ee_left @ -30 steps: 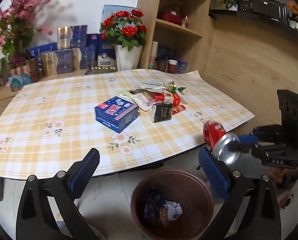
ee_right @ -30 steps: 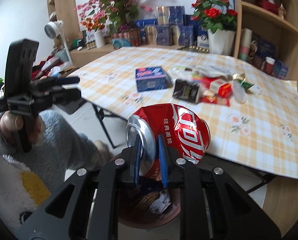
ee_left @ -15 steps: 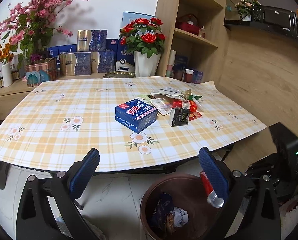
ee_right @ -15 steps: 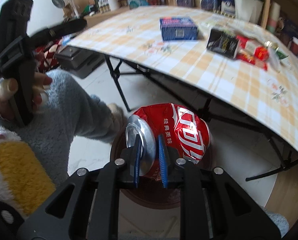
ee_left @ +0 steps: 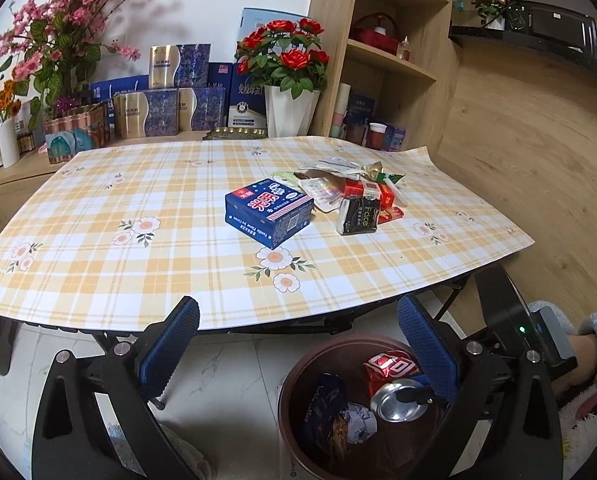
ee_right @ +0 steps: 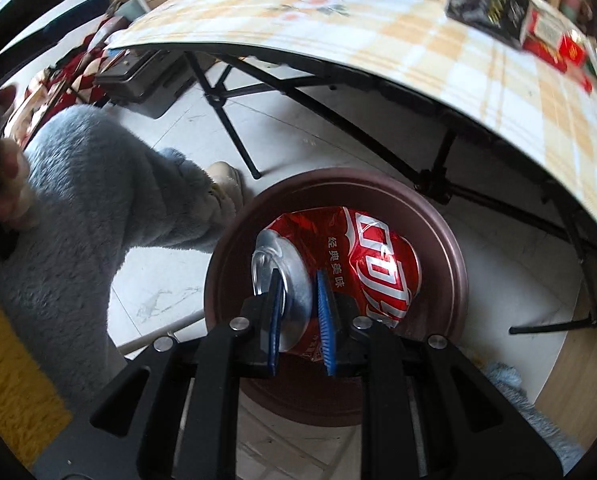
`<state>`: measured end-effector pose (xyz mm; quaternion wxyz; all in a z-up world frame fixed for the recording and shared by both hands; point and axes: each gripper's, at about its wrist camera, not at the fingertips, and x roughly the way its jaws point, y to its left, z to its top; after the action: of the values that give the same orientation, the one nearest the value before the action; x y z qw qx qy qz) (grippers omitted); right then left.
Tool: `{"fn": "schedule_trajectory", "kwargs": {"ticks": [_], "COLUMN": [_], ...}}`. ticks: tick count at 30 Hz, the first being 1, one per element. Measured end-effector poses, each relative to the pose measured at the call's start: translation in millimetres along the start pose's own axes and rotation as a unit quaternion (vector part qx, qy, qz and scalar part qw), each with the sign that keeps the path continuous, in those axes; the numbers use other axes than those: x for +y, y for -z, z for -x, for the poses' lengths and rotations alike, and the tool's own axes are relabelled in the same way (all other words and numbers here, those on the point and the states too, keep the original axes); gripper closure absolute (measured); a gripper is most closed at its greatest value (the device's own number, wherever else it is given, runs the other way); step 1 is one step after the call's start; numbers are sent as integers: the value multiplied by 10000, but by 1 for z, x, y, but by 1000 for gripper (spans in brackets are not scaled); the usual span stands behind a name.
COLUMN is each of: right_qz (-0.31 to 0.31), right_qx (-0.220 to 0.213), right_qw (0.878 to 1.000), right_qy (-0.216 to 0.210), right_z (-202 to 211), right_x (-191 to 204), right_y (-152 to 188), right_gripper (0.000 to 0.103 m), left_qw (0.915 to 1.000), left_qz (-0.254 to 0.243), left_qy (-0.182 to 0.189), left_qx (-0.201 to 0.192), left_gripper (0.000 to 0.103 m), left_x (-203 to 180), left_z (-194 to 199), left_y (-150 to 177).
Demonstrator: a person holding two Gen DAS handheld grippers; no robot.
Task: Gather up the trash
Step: 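Carry the red can over the bin and open the right gripper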
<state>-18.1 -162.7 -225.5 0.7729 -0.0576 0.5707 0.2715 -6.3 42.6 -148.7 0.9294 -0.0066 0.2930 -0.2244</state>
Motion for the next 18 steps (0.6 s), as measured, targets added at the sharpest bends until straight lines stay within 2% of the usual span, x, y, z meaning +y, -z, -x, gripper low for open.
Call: {"fn": "schedule_trajectory", "kwargs": {"ticks": [10,18], "right_qz": [-1094,-866], "right_qx": [17,264], "right_qw": [9939,9955], "right_qy": [116,277], "right_z": [-8,-21], "right_x": [-42,-32], "right_y": [9,5], "right_gripper": [83,83], "left_qw": [9997,9995], "left_qz": [14,-17], "left_qy": [-125,-123], "left_qx": [215,276], "left_gripper": [6,6], "left_x": [0,-2], "left_z": [-11,-15], "left_y": [2,3]}}
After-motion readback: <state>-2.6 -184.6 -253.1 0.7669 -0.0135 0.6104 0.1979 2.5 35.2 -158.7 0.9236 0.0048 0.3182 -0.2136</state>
